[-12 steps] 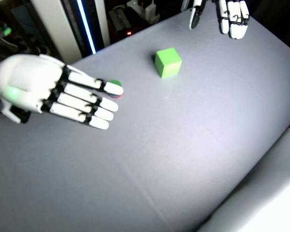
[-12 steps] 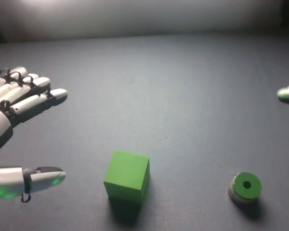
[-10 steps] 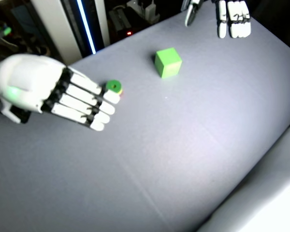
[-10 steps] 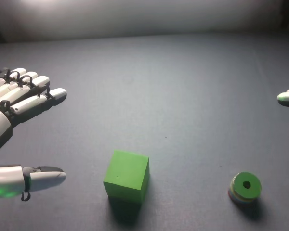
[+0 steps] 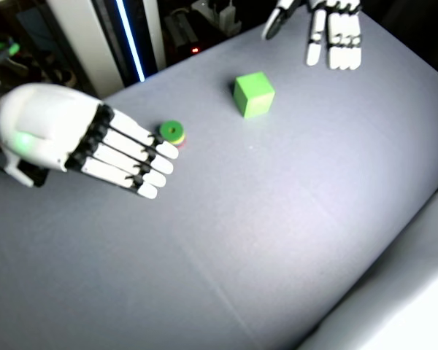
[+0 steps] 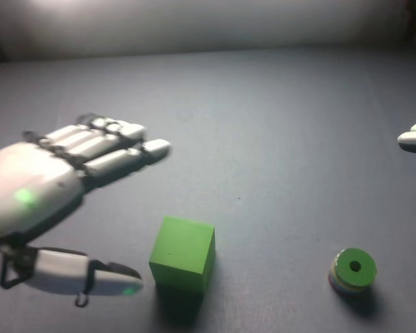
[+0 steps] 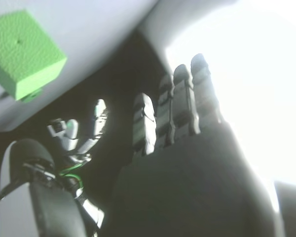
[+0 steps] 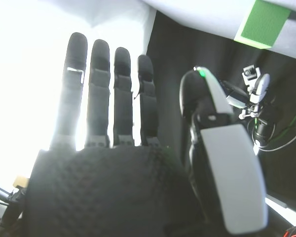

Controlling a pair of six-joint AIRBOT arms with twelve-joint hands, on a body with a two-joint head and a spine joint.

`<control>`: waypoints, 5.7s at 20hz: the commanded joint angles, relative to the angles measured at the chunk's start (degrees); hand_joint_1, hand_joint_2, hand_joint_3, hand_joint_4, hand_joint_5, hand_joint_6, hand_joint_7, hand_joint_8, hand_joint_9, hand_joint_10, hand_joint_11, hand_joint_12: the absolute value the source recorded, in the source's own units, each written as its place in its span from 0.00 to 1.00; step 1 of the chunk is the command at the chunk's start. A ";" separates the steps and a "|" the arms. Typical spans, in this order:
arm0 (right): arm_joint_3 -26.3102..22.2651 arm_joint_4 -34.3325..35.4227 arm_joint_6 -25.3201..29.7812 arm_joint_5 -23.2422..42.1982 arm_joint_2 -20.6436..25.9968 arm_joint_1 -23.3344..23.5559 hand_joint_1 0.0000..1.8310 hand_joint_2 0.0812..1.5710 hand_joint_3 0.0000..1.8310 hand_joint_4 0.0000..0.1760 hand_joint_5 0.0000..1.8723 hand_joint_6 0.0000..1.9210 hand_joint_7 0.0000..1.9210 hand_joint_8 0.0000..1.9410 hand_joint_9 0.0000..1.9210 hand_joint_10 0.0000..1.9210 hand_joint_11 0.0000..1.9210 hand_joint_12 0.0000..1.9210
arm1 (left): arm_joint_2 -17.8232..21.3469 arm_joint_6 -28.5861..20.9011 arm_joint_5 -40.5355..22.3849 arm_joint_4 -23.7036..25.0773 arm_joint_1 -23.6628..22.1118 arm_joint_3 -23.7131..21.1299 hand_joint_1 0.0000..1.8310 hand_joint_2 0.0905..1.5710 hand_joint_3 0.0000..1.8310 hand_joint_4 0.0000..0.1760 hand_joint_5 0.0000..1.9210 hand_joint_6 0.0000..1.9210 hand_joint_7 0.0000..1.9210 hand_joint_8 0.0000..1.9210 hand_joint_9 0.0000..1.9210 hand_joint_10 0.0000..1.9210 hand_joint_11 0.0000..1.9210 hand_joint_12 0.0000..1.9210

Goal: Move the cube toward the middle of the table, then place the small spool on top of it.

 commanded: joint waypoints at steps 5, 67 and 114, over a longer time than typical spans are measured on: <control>0.47 1.13 0.26 6.88 -0.01 1.00 0.35 0.87 0.00 0.00 0.28 0.00 0.29 0.00 0.31 0.00 0.21 0.27 | -4.90 -0.60 4.51 4.79 -5.86 2.84 0.33 0.45 0.00 1.00 0.11 0.00 0.12 0.00 0.13 0.00 0.05 0.33; 1.47 -10.29 4.04 3.08 -1.72 6.61 0.47 0.80 0.00 0.00 0.33 0.00 0.36 0.00 0.36 0.00 0.21 0.36 | -9.54 3.86 6.64 -1.56 -16.26 10.34 0.34 0.55 0.00 1.00 0.00 0.00 0.00 0.00 0.00 0.00 0.00 0.19; 14.84 -27.46 12.26 -19.58 -15.90 31.24 0.70 0.68 0.00 0.00 0.56 0.32 0.53 0.61 0.52 0.56 0.43 0.79 | 2.77 -2.14 -11.12 -4.74 0.94 0.21 0.39 0.54 0.00 1.00 0.04 0.00 0.00 0.00 0.00 0.00 0.00 0.00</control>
